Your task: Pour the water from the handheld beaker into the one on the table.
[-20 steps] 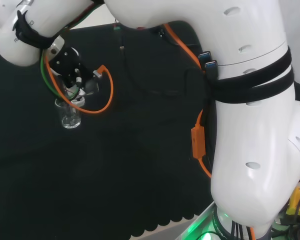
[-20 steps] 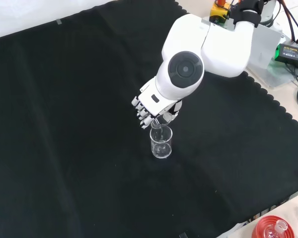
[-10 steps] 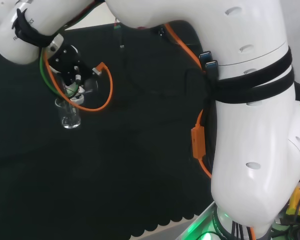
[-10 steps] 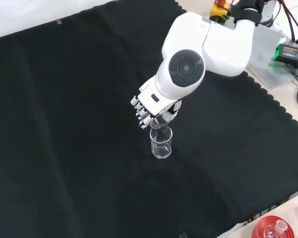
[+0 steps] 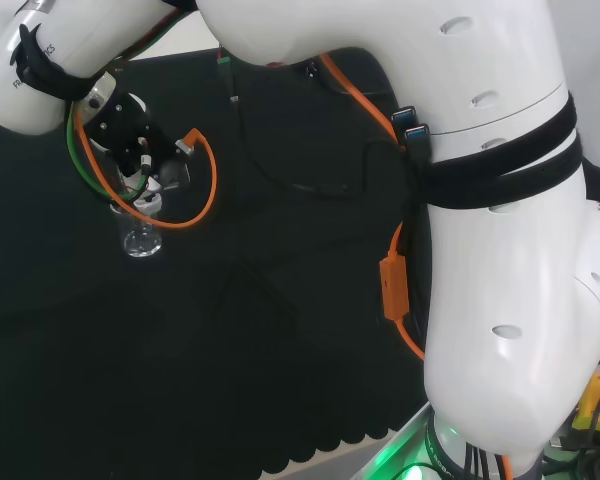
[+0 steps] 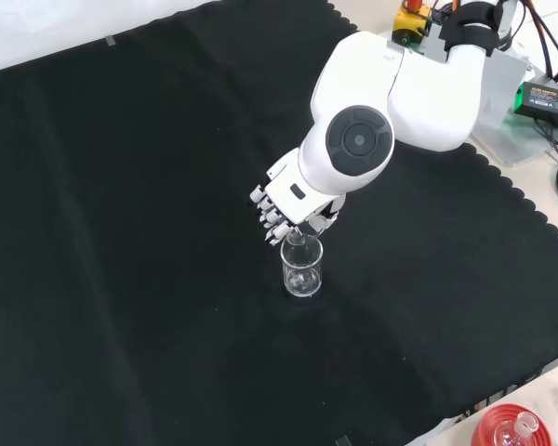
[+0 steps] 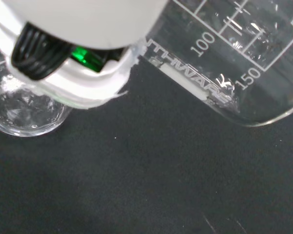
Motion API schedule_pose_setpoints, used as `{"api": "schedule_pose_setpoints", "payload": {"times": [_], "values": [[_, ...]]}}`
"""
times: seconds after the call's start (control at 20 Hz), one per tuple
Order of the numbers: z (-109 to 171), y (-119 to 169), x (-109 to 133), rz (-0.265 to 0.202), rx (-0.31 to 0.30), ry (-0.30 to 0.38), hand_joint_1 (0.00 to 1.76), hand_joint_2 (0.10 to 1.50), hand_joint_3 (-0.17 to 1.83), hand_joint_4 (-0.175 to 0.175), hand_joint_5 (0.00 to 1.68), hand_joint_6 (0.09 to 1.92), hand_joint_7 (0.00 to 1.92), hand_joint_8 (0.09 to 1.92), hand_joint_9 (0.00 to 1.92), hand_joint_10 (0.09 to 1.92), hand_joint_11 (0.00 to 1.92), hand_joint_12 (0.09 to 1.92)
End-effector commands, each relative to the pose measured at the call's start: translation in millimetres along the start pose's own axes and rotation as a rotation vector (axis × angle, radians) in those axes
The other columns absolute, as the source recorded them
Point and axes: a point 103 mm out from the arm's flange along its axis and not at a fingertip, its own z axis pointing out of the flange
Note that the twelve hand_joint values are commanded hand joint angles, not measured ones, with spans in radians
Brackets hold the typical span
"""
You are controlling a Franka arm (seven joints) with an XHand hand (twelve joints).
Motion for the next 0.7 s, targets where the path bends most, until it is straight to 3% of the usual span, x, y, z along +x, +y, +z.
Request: {"api": "schedule_pose_setpoints", "payload": {"times": [0.05,0.7], "values": [[2.2,-0.4,-5.6,-0.001,-0.001,0.024,1.18,0.61,0.65,0.058,1.45,0.34,1.71,0.09,1.61,0.09,1.3,0.76],[-4.2,-0.7,-0.3,-0.003,-0.005,0.016,1.18,0.61,0.65,0.059,1.44,0.35,1.71,0.09,1.61,0.09,1.31,0.76]]}}
